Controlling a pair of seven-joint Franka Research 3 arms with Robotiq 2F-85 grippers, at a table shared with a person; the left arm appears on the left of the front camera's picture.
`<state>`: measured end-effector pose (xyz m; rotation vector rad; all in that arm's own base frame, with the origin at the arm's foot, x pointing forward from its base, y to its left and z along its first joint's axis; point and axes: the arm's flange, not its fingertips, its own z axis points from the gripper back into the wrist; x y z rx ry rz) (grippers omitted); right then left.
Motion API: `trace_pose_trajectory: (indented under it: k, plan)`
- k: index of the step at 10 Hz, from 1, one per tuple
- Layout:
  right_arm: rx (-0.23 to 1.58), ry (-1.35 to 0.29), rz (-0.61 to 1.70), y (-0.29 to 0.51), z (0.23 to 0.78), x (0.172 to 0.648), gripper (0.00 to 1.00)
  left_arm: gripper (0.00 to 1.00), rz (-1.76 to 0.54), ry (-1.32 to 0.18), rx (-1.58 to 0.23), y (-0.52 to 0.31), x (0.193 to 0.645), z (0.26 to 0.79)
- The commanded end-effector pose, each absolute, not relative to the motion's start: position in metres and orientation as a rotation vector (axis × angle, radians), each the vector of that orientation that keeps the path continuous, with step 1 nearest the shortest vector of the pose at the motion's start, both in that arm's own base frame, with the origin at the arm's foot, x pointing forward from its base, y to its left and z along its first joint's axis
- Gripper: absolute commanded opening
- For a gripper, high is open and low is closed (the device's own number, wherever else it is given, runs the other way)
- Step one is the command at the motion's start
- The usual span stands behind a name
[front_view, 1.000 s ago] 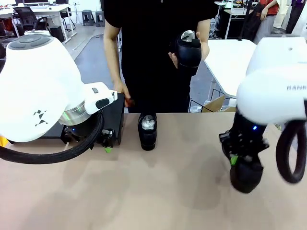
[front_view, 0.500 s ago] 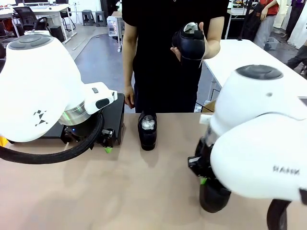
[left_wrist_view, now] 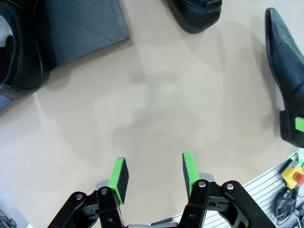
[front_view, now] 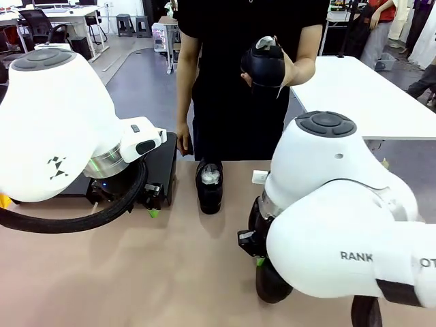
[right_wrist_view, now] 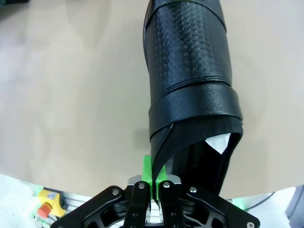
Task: Organize the shoes by placing them on the stand.
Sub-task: Pick up one Shoe and place it in the middle of the table.
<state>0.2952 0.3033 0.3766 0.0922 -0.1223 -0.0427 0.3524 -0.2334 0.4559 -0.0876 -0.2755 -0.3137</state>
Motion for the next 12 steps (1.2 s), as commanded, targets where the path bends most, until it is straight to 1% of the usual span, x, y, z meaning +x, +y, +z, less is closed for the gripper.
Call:
trace_pose_trajectory:
  k: [1,7,9,10,12]
  plan:
    - [0.079,-0.131,-0.014,0.325,0.370,0.304,0.00,0.61,-0.301,-0.277,-0.086,-0.233,0.352,0.457]
    - [0.106,-0.096,0.017,0.335,0.357,0.307,0.00,0.61,-0.301,-0.277,-0.086,-0.233,0.352,0.457]
    - [0.099,-0.039,0.034,0.335,0.354,0.308,0.00,0.61,-0.301,-0.277,-0.086,-0.233,0.352,0.457]
    - [0.105,-0.014,0.025,0.333,0.355,0.308,0.10,0.61,-0.301,-0.277,-0.086,-0.233,0.352,0.457]
    - [0.130,-0.013,0.016,0.330,0.358,0.307,0.47,0.61,-0.301,-0.277,-0.086,-0.233,0.352,0.457]
